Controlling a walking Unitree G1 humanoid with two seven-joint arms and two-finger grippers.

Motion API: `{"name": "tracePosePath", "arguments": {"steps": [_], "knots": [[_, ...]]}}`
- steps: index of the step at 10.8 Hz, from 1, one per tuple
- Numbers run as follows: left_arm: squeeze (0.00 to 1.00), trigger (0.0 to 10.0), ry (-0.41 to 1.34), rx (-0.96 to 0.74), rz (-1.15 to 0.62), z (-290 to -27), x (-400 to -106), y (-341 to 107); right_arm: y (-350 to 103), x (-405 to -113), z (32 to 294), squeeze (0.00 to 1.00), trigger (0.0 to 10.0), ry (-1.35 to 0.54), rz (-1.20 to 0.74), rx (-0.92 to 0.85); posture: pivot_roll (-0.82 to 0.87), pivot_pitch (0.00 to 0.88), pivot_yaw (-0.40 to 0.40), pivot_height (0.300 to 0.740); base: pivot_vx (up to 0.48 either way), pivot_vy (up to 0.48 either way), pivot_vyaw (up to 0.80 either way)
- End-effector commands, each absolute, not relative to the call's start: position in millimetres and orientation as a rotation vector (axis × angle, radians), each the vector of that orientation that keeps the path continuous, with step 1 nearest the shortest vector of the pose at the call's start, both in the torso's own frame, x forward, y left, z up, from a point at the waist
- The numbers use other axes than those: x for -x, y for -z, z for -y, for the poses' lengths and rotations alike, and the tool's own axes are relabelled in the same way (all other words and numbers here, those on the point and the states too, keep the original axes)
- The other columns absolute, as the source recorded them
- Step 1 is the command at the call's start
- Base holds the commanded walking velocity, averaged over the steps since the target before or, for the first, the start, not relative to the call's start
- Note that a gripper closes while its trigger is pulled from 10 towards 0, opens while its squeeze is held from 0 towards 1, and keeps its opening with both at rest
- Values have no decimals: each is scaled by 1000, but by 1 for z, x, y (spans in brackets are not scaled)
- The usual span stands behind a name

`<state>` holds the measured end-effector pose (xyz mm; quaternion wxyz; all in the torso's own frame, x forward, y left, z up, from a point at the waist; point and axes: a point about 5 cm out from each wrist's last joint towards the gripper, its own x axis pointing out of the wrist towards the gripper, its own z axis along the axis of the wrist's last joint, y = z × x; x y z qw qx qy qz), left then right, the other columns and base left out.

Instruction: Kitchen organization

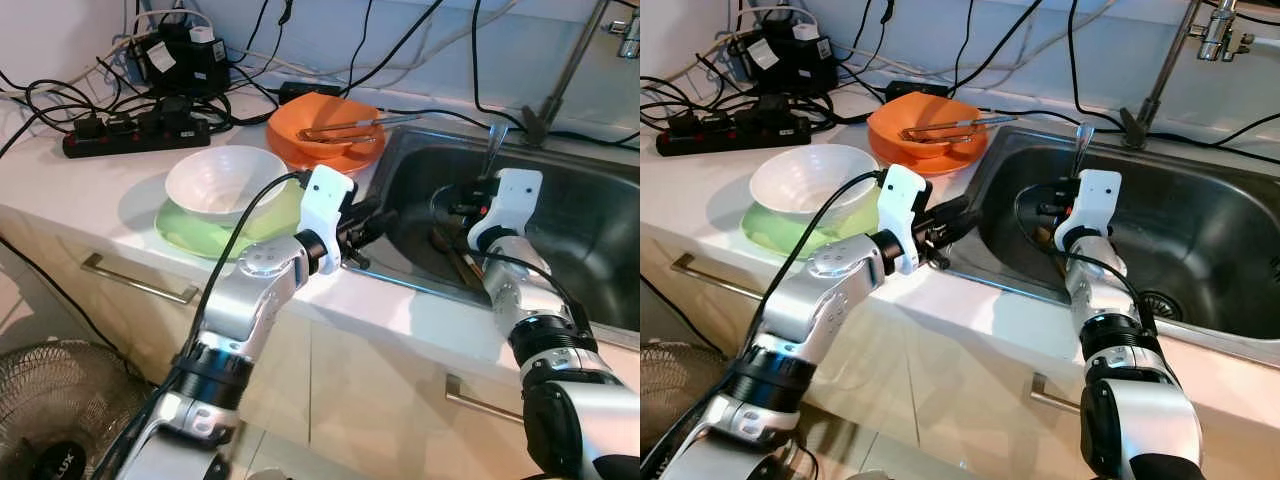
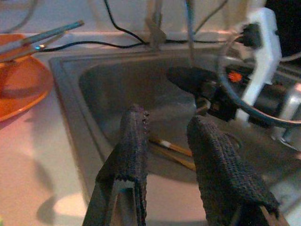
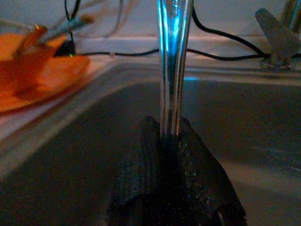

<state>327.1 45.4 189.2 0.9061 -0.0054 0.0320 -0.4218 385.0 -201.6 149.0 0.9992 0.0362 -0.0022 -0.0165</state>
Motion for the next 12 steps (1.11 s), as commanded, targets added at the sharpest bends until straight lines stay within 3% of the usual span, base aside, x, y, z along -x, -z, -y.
{"name": "tracePosePath", "arguments": {"steps": [1, 9, 10, 11, 12], "knots": [[0, 10000, 892, -21, -99, -45, -322, -183, -155, -388, 201, 0, 10000, 36, 25, -51, 202, 0, 10, 717, 0, 0, 0], [0, 10000, 926, -104, -271, -46, -302, -155, -121, -383, 183, 0, 10000, -19, -152, 36, 221, 0, -15, 717, 0, 0, 0], [0, 10000, 919, -104, -272, -46, -303, -156, -120, -383, 181, 694, 10000, -38, -162, 33, 223, 3, -19, 717, 0, 0, 0], [0, 10000, 918, -104, -272, -46, -303, -157, -120, -383, 180, 1000, 10000, -44, -165, 36, 223, 4, -20, 717, 0, 0, 0], [0, 10000, 917, -103, -273, -46, -303, -156, -120, -384, 179, 1000, 10000, -46, -164, 44, 222, 6, -21, 717, 0, 0, 0]]}}
